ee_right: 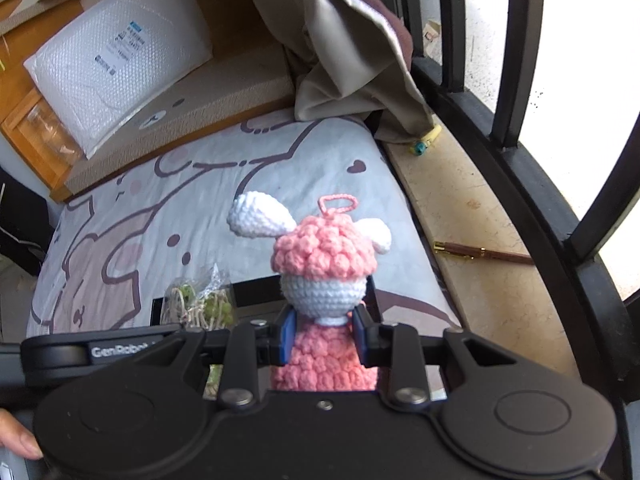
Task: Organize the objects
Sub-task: 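Carry cord bag with left tool while right tool carries bunny to black box, then lower cord bag into black box with left tool while right tool lowers bunny inside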
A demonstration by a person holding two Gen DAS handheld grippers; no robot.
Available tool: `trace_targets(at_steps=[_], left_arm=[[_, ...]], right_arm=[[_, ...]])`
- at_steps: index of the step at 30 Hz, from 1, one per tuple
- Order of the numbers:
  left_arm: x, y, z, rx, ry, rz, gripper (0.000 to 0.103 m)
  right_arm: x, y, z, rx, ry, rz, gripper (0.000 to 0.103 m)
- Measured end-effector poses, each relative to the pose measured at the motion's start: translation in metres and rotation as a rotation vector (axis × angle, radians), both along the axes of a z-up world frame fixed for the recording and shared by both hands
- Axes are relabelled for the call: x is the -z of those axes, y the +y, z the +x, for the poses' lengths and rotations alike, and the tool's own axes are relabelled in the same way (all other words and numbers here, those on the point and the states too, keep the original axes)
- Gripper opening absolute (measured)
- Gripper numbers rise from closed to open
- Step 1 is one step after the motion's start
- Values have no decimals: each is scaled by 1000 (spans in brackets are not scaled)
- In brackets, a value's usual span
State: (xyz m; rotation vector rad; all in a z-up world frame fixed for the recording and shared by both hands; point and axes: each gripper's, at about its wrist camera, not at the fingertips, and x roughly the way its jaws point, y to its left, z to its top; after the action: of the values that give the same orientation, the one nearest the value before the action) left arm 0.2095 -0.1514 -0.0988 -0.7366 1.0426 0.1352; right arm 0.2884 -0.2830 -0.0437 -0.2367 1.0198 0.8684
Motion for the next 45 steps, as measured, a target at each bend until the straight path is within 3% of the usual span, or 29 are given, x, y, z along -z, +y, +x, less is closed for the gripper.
trace_targets(at_steps=[3,5,9,11,18,24,29,34,40,45], left_arm=[[3,-1,2,-6,7,-8,66],[1,-3,3,11,4,-19,75],[-4,0,0,-6,19,-35,76],[-8,4,-3,-34,20,-41,84],[-20,22,-15,-99,-22,-115,84],[-35,31,-19,-120,-64,-25,84],[-23,47,-20,-136,-22,2,84],[-9,57,-19,-129,22,17,84],[-2,62,-16,-117,44,24,84],[2,58,-12,-90,57,29,84]], right_arm=[[2,3,0,-6,-3,-1,30],[3,4,-1,-7,-9,6,30],[2,6,-1,-10,-14,39,31],[2,5,3,9,6,64,31],[14,13,2,5,-9,-35,31],[31,29,-12,-76,-11,-123,31],[49,43,-19,-105,-54,-237,31],[57,52,-19,-105,-28,-255,30],[57,69,-36,-196,59,-220,30],[61,70,-32,-186,83,-234,30]])
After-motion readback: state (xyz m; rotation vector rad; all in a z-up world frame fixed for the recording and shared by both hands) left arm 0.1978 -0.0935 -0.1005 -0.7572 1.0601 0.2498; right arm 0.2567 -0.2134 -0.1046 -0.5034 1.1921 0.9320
